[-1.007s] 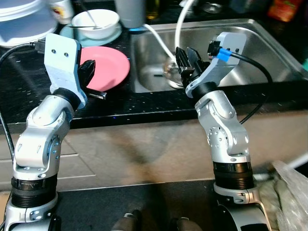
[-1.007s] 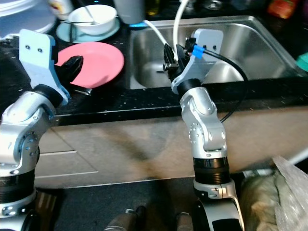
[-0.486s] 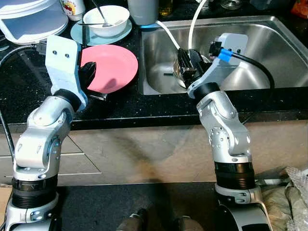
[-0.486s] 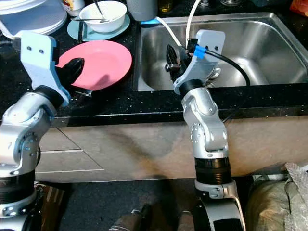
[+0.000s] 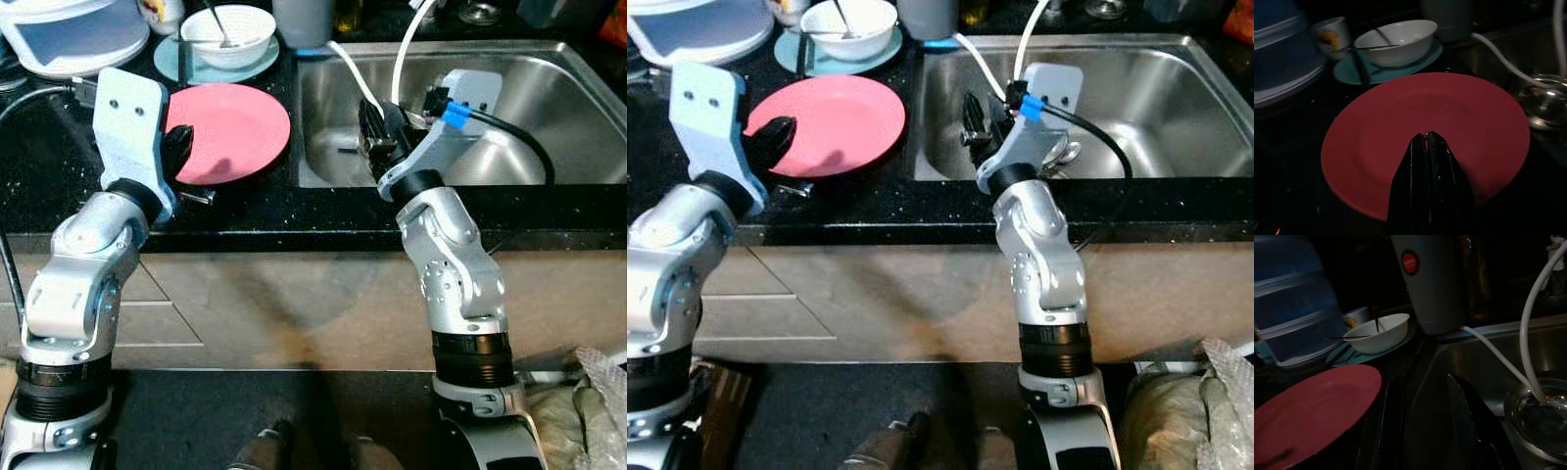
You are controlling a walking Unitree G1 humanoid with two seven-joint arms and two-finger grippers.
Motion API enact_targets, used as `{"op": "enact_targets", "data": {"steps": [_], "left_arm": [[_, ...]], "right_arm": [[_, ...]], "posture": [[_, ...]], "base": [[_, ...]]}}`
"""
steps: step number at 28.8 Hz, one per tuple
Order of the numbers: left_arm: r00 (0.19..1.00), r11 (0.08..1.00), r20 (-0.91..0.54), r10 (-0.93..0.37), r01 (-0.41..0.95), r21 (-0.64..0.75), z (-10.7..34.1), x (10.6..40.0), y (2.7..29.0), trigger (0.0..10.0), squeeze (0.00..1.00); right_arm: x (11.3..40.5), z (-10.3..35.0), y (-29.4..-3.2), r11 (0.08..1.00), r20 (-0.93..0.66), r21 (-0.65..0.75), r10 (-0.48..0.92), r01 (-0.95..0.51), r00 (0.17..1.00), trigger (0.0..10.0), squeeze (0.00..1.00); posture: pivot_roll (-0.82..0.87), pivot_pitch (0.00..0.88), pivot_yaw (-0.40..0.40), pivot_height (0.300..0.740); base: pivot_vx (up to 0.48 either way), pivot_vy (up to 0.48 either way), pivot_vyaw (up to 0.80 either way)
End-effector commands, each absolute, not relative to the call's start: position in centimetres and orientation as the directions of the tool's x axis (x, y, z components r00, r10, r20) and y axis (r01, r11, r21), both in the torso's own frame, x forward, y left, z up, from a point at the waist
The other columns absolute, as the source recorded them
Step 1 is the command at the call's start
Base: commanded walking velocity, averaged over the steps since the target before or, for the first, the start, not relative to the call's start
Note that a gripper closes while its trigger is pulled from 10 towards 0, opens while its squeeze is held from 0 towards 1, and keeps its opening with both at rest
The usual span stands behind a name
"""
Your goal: Kitchen organization
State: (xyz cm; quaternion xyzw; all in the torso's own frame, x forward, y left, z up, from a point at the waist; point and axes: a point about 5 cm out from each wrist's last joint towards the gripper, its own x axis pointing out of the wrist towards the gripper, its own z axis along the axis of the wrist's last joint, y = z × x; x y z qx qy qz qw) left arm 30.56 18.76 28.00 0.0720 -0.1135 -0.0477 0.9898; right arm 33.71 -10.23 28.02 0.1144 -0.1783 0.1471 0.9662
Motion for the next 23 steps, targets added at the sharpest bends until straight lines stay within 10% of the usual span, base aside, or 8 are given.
{"op": "enact_targets", "data": {"steps": [1, 23], "left_arm": [[0.973, 0.989, 0.21, -0.1, 0.075, 0.125, 27.79, 30.42, 18.88, 10.0, 0.0], [0.973, 0.994, 0.214, -0.084, 0.067, 0.084, 28.0, 30.39, 19.12, 10.0, 0.0]], "right_arm": [[33.61, 27.95, -10.33, 0.932, 0.375, 0.164, 0.244, -0.323, 0.894, 10.0, 0.0], [33.72, 28.2, -10.13, 0.929, 0.384, 0.163, 0.252, -0.333, 0.889, 10.0, 0.0]], "posture": [[0.04, 0.18, 0.014, 0.74], [0.04, 0.173, 0.009, 0.74]], "base": [[0.0, 0.0, 0.0], [0.0, 0.147, 0.0]]}}
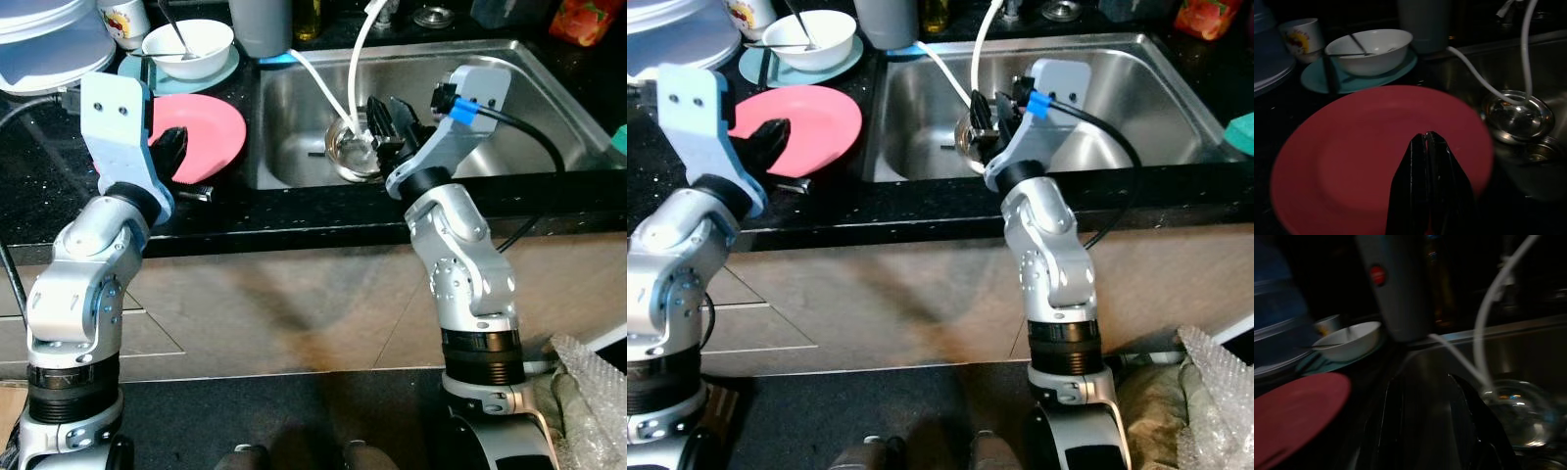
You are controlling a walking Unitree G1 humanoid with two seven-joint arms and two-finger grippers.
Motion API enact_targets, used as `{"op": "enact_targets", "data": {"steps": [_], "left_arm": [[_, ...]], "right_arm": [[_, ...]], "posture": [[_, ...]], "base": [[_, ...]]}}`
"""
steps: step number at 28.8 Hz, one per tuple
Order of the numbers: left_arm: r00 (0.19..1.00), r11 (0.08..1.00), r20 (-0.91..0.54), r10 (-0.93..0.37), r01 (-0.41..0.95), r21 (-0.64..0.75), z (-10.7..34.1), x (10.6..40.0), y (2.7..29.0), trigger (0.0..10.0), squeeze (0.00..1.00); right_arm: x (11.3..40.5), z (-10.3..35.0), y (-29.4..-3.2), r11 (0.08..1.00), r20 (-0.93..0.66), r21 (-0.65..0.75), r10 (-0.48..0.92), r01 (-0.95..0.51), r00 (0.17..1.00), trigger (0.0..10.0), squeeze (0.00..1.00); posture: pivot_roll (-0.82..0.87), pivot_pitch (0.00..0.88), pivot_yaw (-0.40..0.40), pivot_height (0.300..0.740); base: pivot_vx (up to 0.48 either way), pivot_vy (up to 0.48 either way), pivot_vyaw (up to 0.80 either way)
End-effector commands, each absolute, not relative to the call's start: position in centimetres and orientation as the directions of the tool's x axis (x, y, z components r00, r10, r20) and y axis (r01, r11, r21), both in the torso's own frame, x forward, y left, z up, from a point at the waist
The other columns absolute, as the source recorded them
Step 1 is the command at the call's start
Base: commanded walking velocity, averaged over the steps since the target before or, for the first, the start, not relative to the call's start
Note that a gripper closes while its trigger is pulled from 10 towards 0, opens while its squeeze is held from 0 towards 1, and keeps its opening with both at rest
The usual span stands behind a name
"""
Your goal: Kitchen organization
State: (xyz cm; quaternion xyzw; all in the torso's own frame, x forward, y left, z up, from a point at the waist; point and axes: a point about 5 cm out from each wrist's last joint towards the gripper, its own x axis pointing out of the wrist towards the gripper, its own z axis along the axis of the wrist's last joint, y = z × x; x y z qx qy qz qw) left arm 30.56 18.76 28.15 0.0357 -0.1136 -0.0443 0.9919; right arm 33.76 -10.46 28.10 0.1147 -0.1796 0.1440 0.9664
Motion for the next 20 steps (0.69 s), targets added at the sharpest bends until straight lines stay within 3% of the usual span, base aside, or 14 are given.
{"op": "enact_targets", "data": {"steps": [1, 20], "left_arm": [[0.973, 0.994, 0.215, -0.083, 0.066, 0.085, 28.06, 30.41, 19.13, 10.0, 0.0], [0.973, 0.992, 0.219, -0.065, 0.039, 0.12, 28.44, 30.78, 19.94, 10.0, 0.0]], "right_arm": [[33.75, 28.21, -10.17, 0.929, 0.384, 0.163, 0.249, -0.331, 0.889, 10.0, 0.0], [34.14, 28.34, -10.57, 0.936, 0.388, 0.157, 0.235, -0.315, 0.891, 10.0, 0.0]], "posture": [[0.04, 0.17, 0.01, 0.74], [0.05, 0.152, 0.009, 0.74]], "base": [[0.0, 0.0, 0.0], [0.0, 0.0, 0.0]]}}
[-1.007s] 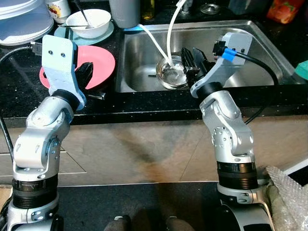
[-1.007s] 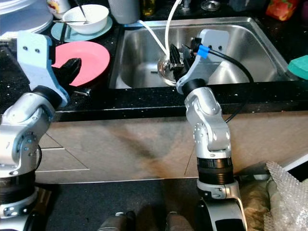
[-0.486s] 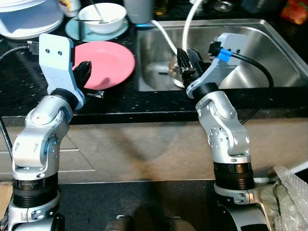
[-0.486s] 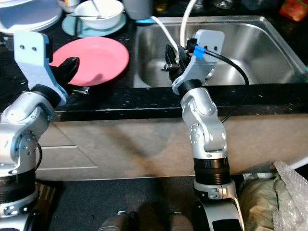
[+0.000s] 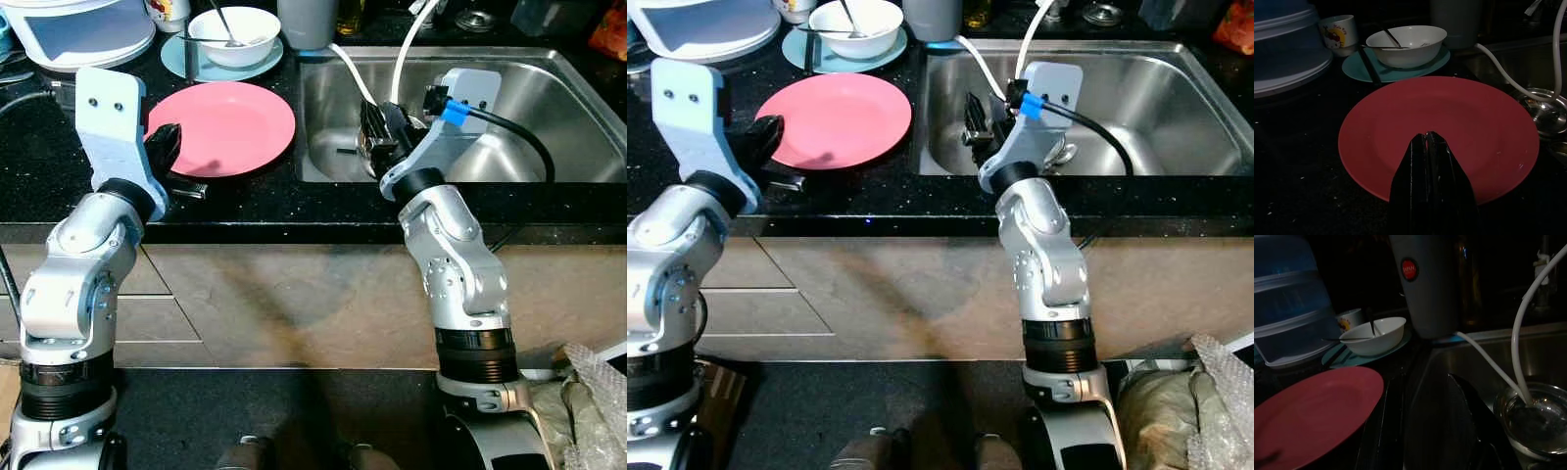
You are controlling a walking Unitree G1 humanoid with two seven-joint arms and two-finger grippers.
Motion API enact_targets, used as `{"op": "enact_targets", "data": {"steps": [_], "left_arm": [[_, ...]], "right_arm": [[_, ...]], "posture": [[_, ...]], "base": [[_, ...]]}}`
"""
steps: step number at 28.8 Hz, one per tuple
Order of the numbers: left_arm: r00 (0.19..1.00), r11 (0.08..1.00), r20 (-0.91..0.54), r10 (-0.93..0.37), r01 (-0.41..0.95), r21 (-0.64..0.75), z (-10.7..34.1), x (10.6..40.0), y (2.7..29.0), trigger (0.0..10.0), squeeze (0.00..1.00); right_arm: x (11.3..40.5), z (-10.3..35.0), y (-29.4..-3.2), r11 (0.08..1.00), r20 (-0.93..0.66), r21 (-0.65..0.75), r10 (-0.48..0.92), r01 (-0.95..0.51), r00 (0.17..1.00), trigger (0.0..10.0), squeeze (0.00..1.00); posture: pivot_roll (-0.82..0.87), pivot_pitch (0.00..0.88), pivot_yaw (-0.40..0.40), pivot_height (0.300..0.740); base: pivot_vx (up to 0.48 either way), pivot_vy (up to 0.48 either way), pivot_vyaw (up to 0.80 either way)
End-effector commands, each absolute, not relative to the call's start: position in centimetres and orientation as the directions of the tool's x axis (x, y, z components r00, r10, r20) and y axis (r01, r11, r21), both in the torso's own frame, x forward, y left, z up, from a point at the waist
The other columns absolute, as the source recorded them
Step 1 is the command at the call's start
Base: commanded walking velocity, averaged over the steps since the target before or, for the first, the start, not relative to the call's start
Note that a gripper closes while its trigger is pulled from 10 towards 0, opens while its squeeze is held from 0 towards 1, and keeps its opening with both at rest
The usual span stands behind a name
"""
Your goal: Kitchen organization
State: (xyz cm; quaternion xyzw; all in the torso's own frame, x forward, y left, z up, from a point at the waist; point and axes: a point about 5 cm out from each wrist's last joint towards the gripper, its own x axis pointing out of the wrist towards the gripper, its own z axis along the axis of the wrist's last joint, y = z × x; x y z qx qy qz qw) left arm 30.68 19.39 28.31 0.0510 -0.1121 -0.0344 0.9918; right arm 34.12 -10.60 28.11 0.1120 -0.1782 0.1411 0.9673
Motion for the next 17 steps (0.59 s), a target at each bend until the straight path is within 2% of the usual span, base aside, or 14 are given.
{"op": "enact_targets", "data": {"steps": [1, 17], "left_arm": [[0.973, 0.992, 0.219, -0.065, 0.039, 0.12, 28.44, 30.78, 19.94, 10.0, 0.0], [0.969, 0.989, 0.236, -0.07, 0.038, 0.14, 27.99, 30.92, 19.65, 10.0, 0.0]], "right_arm": [[34.14, 28.34, -10.57, 0.936, 0.388, 0.157, 0.235, -0.315, 0.891, 10.0, 0.0], [34.16, 28.33, -11.04, 0.943, 0.397, 0.152, 0.215, -0.295, 0.892, 10.0, 0.0]], "posture": [[0.05, 0.152, 0.009, 0.74], [0.04, 0.148, 0.015, 0.74]], "base": [[0.0, 0.0, 0.0], [0.0, 0.0, 0.0]]}}
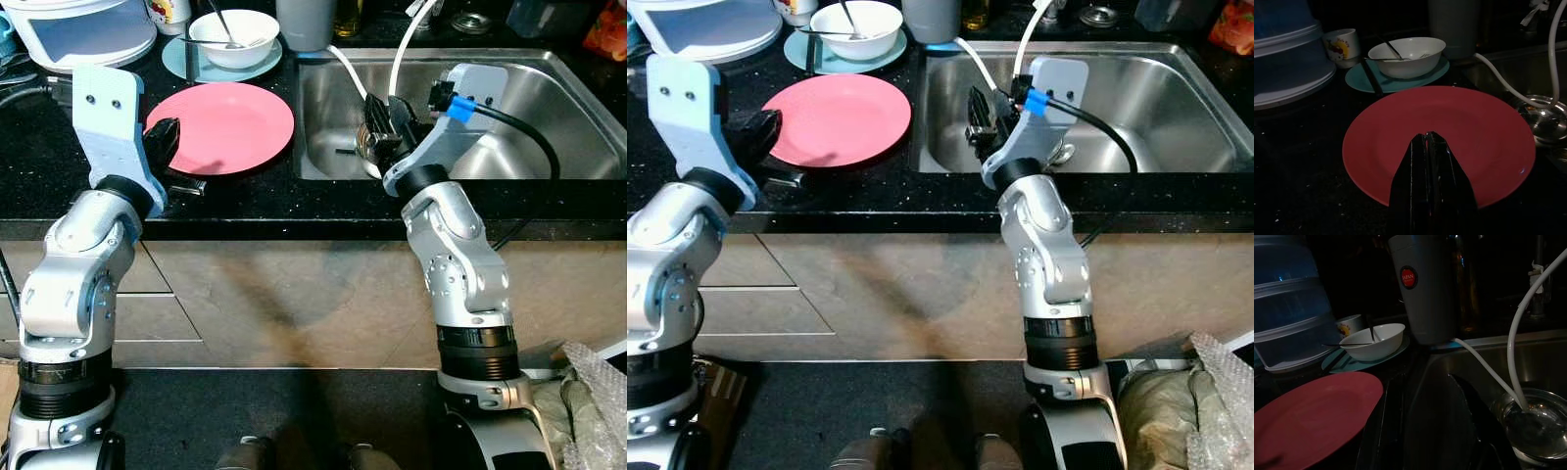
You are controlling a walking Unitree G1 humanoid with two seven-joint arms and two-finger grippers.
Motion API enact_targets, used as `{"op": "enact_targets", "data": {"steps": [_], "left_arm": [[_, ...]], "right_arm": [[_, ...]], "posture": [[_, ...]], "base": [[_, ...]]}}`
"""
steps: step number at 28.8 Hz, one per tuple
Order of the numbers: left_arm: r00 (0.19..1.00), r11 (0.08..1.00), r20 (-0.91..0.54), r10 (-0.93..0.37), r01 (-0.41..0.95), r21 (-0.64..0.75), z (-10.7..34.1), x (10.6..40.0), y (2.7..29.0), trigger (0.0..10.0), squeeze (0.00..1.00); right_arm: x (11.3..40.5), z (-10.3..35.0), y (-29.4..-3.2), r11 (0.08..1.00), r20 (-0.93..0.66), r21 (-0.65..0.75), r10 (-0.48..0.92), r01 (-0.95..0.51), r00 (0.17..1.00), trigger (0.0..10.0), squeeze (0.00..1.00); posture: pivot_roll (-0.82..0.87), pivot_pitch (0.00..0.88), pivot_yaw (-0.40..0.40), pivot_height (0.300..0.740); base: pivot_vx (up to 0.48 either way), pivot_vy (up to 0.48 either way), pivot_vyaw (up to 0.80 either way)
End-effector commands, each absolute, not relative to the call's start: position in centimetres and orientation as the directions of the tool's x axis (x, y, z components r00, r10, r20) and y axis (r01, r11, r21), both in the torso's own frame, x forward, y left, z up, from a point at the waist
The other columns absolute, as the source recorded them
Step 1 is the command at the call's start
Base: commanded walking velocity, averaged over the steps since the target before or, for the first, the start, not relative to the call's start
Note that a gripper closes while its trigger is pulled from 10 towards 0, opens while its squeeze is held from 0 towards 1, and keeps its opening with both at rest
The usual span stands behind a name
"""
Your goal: Kitchen organization
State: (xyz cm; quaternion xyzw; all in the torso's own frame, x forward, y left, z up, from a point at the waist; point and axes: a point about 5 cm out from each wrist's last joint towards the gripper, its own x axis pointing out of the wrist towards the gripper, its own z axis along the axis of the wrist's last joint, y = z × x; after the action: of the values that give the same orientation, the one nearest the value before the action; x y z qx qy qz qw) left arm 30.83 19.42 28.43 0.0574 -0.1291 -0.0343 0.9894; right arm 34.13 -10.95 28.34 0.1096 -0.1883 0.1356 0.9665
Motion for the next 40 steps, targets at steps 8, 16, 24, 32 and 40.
{"op": "enact_targets", "data": {"steps": [8, 16, 24, 32, 40], "left_arm": [[0.99, 0.999, 0.141, 0.004, -0.011, 0.05, 27.0, 31.4, 20.9, 10.0, 0.0], [0.99, 0.991, 0.053, 0.129, -0.13, 0.014, 26.2, 33.3, 24.6, 10.0, 1.0], [0.982, 0.978, 0.012, 0.191, -0.189, -0.086, 26.6, 35.3, 26.9, 10.0, 1.0], [0.985, 0.969, -0.033, 0.167, -0.17, -0.18, 26.4, 37.1, 26.8, 10.0, 1.0], [0.998, 0.978, -0.019, 0.06, -0.063, -0.2, 26.6, 38.8, 26.1, 10.0, 0.0]], "right_arm": [[34.1, 28.3, -10.9, 0.942, 0.393, 0.149, 0.223, -0.302, 0.892, 10.0, 0.0], [34.2, 28.3, -10.7, 0.939, 0.396, 0.145, 0.234, -0.312, 0.888, 10.0, 0.0], [34.1, 28.5, -10.5, 0.936, 0.401, 0.137, 0.246, -0.323, 0.883, 10.0, 0.0], [34.0, 28.6, -10.5, 0.935, 0.402, 0.134, 0.252, -0.329, 0.88, 10.0, 0.0], [34.2, 28.8, -10.4, 0.934, 0.408, 0.128, 0.257, -0.334, 0.876, 10.0, 0.0]], "posture": [[0.04, 0.142, 0.012, 0.74], [0.04, 0.136, 0.007, 0.74], [0.03, 0.135, 0.011, 0.74], [0.02, 0.14, 0.01, 0.74], [0.02, 0.147, 0.006, 0.74]], "base": [[0.0, 0.0, 0.0], [0.0, 0.0, 0.0], [0.0, 0.0, 0.0], [0.0, 0.0, 0.0], [0.0, 0.0, 0.0]]}}
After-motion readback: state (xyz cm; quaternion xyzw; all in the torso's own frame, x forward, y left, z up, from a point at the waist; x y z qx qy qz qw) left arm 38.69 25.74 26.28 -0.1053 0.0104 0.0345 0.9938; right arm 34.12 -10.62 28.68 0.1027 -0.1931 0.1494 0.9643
